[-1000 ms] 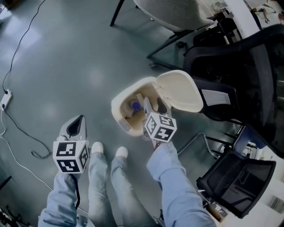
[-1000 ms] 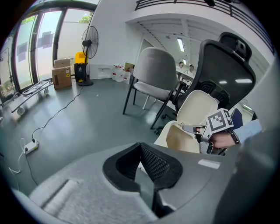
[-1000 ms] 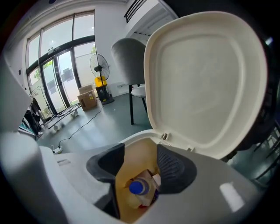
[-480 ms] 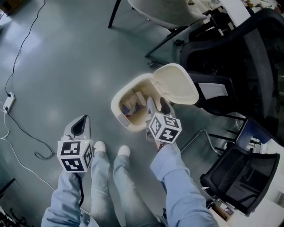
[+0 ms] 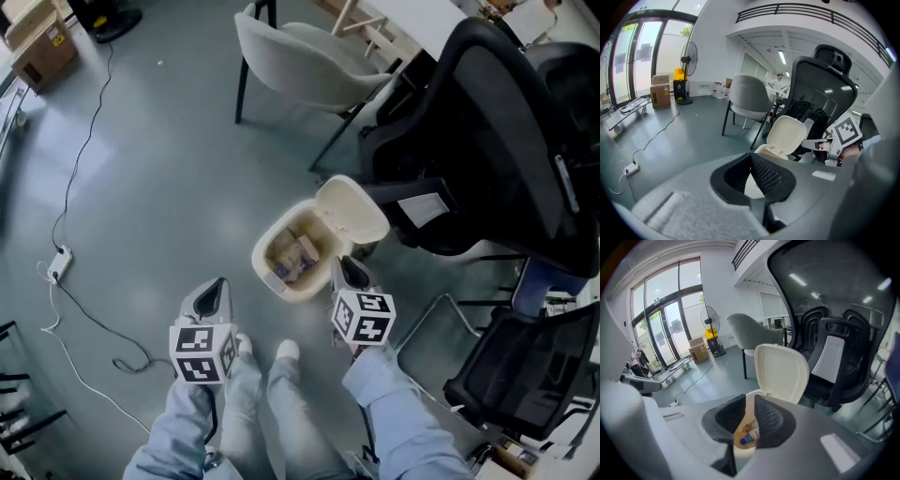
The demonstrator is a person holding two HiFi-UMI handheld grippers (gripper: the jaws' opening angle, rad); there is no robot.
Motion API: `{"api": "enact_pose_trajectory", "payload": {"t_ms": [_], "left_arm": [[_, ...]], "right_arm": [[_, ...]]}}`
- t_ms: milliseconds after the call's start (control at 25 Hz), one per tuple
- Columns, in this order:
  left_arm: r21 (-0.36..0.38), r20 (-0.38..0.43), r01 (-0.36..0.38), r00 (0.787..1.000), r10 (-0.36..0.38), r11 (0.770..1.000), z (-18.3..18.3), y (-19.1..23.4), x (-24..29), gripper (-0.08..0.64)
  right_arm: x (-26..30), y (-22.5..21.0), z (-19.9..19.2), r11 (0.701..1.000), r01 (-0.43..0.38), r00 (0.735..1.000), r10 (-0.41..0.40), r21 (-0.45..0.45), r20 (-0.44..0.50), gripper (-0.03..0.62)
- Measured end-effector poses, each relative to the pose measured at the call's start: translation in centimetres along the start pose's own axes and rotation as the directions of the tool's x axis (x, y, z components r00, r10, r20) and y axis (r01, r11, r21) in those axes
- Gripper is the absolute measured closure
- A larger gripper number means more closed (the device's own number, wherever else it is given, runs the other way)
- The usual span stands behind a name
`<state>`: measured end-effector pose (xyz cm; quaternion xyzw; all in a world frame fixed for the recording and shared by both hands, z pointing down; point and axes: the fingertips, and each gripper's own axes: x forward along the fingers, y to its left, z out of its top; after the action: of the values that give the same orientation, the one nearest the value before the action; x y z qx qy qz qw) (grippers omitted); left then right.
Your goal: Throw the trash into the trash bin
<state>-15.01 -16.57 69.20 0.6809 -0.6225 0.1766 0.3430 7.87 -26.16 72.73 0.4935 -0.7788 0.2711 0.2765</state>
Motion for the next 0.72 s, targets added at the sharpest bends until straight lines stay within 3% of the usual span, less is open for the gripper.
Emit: {"api": "enact_pose_trajectory", "payload": {"t_ms": [160, 480, 720], "left_arm": [[0.009, 0.053, 0.005, 0.999, -0.005, 1.000, 3.6, -3.1, -4.1, 0.551], [0.064, 0.163, 0.110, 0.979, -0.119, 0.992, 11.4, -11.7, -13.5, 0.549], [0.083, 0.269, 0.141, 0.950, -0.159, 0.987, 17.6, -13.7, -20.4, 0.549]], "right_arm": [[-6.6, 0.7, 2.9, 1.000, -0.008, 0.999, 0.008, -0.008, 0.036, 0.566], [-20.4, 2.0, 10.0, 0.996, 0.021, 0.994, -0.011, -0.082, 0.112, 0.588], [-30.8, 1.6, 15.6, 0.995, 0.097, 0.954, -0.098, 0.016, 0.283, 0.588]]}}
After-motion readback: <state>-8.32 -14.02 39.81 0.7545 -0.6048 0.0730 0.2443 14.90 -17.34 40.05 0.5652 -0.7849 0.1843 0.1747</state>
